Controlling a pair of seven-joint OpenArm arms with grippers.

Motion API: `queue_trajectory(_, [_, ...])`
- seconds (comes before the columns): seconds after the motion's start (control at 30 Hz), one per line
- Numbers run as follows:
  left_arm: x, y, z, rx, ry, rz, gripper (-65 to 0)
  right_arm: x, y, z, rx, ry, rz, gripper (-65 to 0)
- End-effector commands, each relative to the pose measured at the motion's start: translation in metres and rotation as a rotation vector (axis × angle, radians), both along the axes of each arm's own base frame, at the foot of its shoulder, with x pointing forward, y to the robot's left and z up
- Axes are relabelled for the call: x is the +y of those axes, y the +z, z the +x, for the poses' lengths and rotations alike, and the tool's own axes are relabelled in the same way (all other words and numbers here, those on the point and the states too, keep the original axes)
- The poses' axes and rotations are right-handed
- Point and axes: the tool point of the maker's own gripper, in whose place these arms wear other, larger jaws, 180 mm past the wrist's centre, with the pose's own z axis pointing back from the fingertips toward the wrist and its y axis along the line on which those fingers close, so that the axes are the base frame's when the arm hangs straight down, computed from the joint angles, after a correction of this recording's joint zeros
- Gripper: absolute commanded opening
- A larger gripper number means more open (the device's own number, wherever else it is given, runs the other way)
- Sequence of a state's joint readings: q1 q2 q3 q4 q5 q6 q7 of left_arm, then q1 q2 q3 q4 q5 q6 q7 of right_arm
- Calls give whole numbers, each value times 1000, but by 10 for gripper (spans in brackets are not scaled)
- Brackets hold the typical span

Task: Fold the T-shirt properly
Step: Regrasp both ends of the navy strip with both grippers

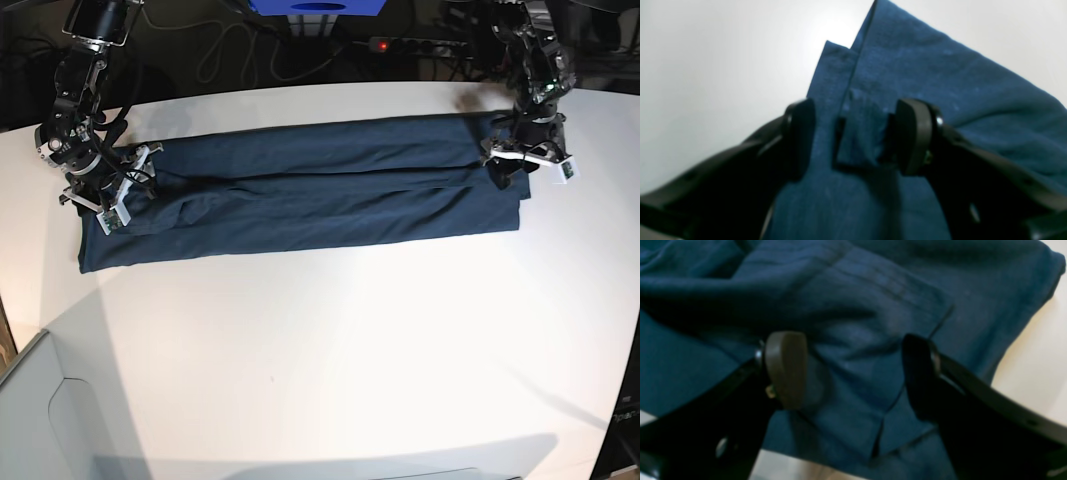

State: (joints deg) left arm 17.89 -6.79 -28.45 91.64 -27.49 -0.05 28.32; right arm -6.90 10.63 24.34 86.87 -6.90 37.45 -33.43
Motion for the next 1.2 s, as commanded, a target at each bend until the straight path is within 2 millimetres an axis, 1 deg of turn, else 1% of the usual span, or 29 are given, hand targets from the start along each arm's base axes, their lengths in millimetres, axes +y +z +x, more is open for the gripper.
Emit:
queue_trajectory(0.0, [3,3,-4,7,-2,10,-279,-3,9,6,-30,13,-7,-226])
queue_trajectory(0.07, [5,1,-8,17,-4,14,-279,-3,8,6,-28,13,-6,-226])
queue_trajectory(0.27, [6,8,-5,2,-9,26,-279,-3,8,6,-28,13,-6,-226])
queue_trajectory(0.6, [8,8,-5,4,-5,32,-279,-3,8,5,-25,13,-8,-226])
queue_trajectory(0.63, [9,6,-6,8,-1,33,-278,-3,8,5,-25,13,-8,-226])
queue_trajectory(0.73, [18,11,-7,-1,25,39,-278,-3,8,5,-23,13,-10,-226])
queue_trajectory(0.93, [20,14,-6,-6,28,45,-278,-3,8,5,-23,14,-9,-226])
queue_trajectory(1.0, [20,14,-6,-4,25,48,-278,-3,8,6,-25,14,-9,-226])
queue_trajectory(1.17, [17,4,-10,16,29,32,-278,-3,8,6,-25,14,-9,-226])
